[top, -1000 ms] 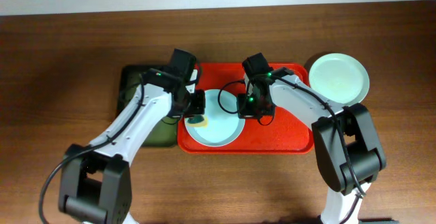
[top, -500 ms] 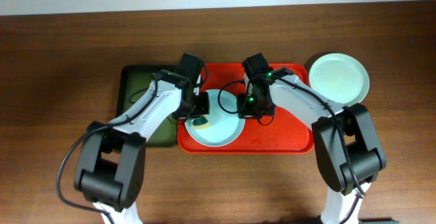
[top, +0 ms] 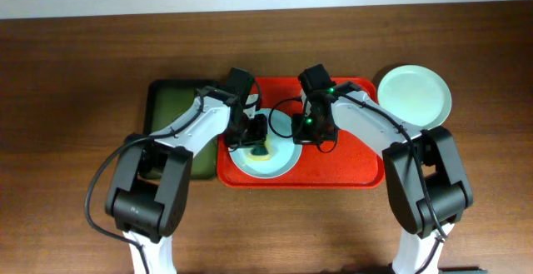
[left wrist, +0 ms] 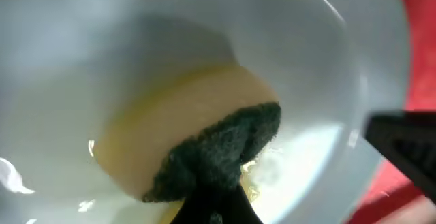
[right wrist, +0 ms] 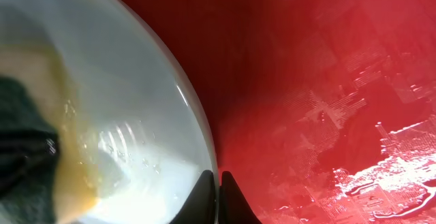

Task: Clean dirty plates on tray and stack at the side
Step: 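Scrub the light-blue plate with the held sponge using the left gripper, then return the sponge to the green tray and raise the left arm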

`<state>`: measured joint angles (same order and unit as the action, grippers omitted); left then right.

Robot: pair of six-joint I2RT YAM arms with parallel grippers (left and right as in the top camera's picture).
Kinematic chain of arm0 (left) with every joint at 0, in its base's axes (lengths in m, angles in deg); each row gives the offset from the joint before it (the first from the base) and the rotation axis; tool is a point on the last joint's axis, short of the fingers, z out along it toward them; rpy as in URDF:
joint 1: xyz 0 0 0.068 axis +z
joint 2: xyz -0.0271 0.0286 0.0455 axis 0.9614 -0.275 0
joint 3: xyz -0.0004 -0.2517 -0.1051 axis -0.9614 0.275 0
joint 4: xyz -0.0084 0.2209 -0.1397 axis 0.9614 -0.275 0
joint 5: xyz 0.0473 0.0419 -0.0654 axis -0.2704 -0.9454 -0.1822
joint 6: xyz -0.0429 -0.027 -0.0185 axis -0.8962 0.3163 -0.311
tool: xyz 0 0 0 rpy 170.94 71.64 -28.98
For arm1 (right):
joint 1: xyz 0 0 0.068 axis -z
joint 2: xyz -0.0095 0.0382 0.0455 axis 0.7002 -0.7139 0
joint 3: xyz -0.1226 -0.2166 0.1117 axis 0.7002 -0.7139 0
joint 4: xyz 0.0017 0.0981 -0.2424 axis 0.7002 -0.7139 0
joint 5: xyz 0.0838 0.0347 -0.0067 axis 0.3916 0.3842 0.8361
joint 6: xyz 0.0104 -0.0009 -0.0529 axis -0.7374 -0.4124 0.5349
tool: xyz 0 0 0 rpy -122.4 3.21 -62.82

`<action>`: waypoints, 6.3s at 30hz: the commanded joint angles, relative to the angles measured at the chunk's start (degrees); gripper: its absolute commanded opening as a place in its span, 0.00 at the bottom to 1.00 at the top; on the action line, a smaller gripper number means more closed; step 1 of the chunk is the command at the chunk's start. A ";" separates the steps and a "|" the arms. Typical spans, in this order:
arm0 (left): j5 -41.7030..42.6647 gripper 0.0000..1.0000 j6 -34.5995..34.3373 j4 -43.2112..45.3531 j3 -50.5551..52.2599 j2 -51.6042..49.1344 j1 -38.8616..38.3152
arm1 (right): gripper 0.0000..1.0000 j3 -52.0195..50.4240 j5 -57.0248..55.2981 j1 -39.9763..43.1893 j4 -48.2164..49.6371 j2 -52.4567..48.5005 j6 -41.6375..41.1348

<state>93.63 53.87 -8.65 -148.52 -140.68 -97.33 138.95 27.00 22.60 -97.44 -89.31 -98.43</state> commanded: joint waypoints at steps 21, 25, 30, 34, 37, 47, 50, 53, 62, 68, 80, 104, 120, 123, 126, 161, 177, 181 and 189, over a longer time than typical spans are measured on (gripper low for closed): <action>-17.73 0.00 -0.48 -7.52 -0.79 7.39 -3.19 | 0.04 0.50 -0.09 -0.26 0.22 1.75 0.55; -20.22 0.00 -2.78 -7.56 -0.79 4.20 -3.19 | 0.04 0.50 -0.07 -0.26 0.22 1.75 0.55; -20.35 0.00 -6.40 -8.33 -0.79 -0.37 -3.19 | 0.04 0.50 -0.09 -0.26 0.22 1.75 0.55; -13.73 0.00 -6.29 -8.59 -0.79 -2.99 -3.19 | 0.04 0.50 -0.09 -0.26 0.24 1.75 0.55; -2.43 0.00 -1.64 -7.74 -0.79 -4.07 -3.19 | 0.04 0.50 -0.09 -0.26 0.24 1.75 0.55; 9.60 0.00 2.12 -3.52 -3.91 -3.17 -2.36 | 0.04 0.50 -0.07 -0.26 0.24 1.75 0.55; 6.19 0.00 2.43 -6.88 -6.84 0.74 -1.53 | 0.04 0.50 -0.09 -0.26 0.22 1.75 0.55; -4.39 0.00 2.38 -8.70 -7.41 5.95 -1.53 | 0.04 0.50 -0.07 -0.26 0.24 1.75 0.55; -18.84 0.00 2.23 -11.89 -4.83 7.41 -1.57 | 0.04 0.50 -0.09 -0.26 0.24 1.75 0.55; -18.91 0.00 2.23 -8.94 -2.47 7.39 -1.57 | 0.04 0.50 -0.09 -0.26 0.24 1.75 0.55; -21.90 0.00 1.77 -2.08 3.41 7.30 -1.57 | 0.04 0.50 -0.07 -0.26 0.22 1.75 0.55; 12.17 0.00 -1.40 10.58 2.84 -0.66 -1.55 | 0.04 0.50 -0.07 -0.26 0.22 1.75 0.55; -30.62 0.00 6.82 -8.94 -4.13 11.50 1.88 | 0.04 0.50 -0.09 -0.26 0.22 1.75 0.55; -34.12 0.00 6.82 -9.92 -4.15 11.58 3.89 | 0.04 0.50 -0.09 -0.26 0.22 1.75 0.57; -33.92 0.00 6.80 -11.26 -4.13 11.58 7.98 | 0.04 0.50 -0.09 -0.26 0.24 1.75 0.55; -22.43 0.00 15.32 -6.51 5.90 11.15 20.22 | 0.04 0.50 -0.09 -0.26 0.26 1.75 0.55; -22.45 0.74 13.79 -19.47 -13.92 15.06 25.46 | 0.04 0.50 -0.09 -0.26 0.26 1.75 0.57; -22.47 1.00 8.13 -20.98 -18.95 15.98 31.85 | 0.04 0.50 -0.09 -0.26 0.28 1.75 0.55; -22.45 0.99 8.00 -22.10 -18.84 15.87 42.38 | 0.13 0.39 -5.14 -0.26 0.48 1.29 0.52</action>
<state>71.11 62.81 -30.69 -167.38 -124.72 -56.19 138.95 25.88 22.64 -97.18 -89.12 -98.43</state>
